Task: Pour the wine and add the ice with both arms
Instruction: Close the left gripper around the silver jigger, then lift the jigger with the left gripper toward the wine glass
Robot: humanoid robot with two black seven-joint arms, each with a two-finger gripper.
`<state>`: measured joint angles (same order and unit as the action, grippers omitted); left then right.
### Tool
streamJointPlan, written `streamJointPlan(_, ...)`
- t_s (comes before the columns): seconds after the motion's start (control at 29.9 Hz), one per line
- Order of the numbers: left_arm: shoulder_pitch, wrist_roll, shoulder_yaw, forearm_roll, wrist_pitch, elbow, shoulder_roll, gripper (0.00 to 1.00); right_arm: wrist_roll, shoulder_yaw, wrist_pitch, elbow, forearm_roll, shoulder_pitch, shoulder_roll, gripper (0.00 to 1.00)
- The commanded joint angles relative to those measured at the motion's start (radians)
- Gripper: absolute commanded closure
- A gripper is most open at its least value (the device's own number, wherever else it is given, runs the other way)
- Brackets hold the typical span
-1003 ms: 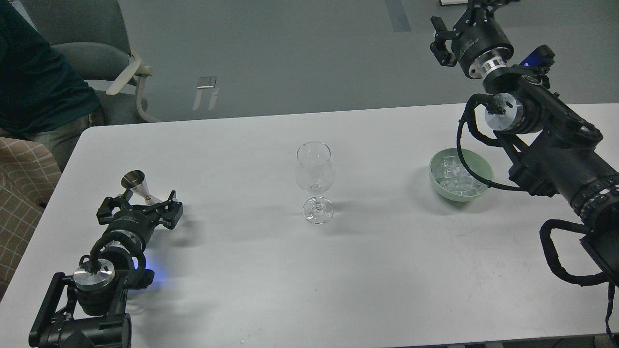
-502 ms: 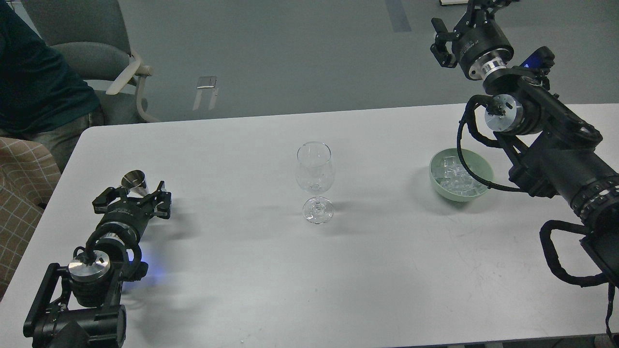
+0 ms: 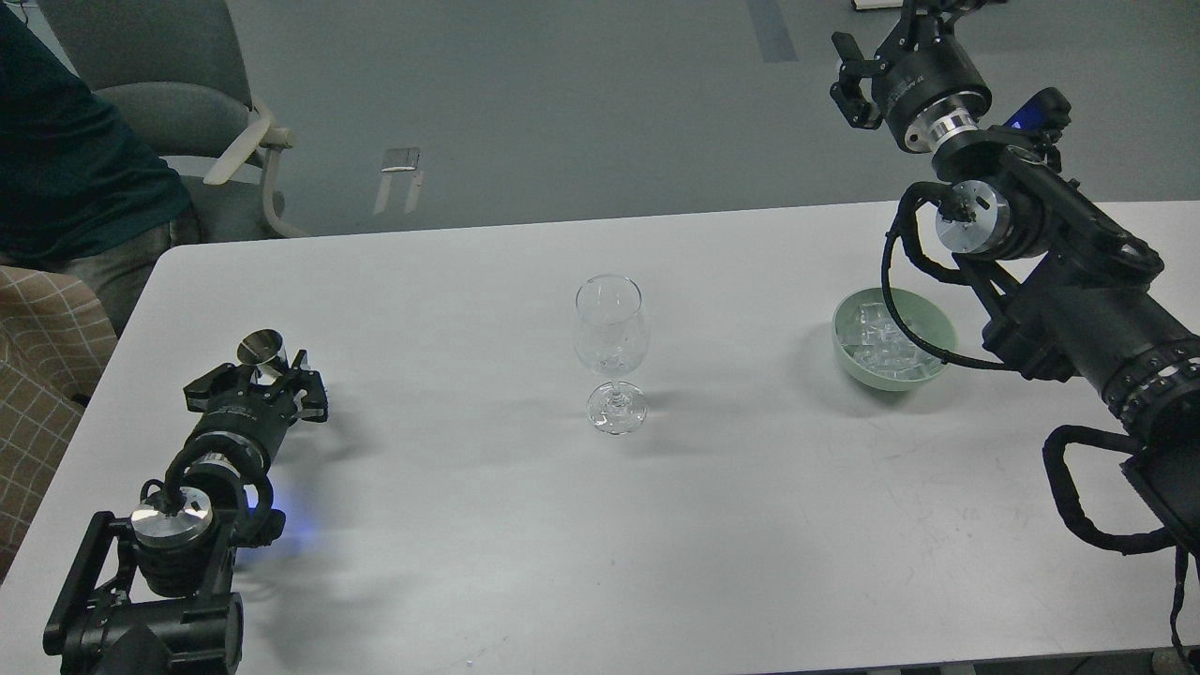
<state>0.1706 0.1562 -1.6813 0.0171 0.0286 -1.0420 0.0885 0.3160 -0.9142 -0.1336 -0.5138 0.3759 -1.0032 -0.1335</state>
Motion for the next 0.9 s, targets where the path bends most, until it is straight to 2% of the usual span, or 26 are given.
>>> streamJointPlan(0.0, 0.003, -0.001, 0.0, 0.0, -0.001, -0.001, -0.003, 0.71, 0.0, 0.0, 0.005, 0.0, 0.0, 0.0, 0.0, 0.0)
streamJointPlan(0.43, 0.004, 0.006, -0.001, -0.005, -0.036, -0.006, -0.007, 1.0, 0.0, 0.0, 0.005, -0.002, 0.0, 0.0, 0.0, 0.0)
streamJointPlan(0.74, 0.029, 0.013, -0.003, -0.016, -0.033, -0.041, 0.0, 1.0, 0.0, 0.0, 0.006, 0.0, 0.0, 0.0, 0.0, 0.0)
streamJointPlan(0.87, 0.029, 0.017, -0.003, -0.017, -0.026, -0.118, 0.007, 1.0, 0.0, 0.0, 0.006, 0.0, 0.0, 0.0, 0.0, 0.0)
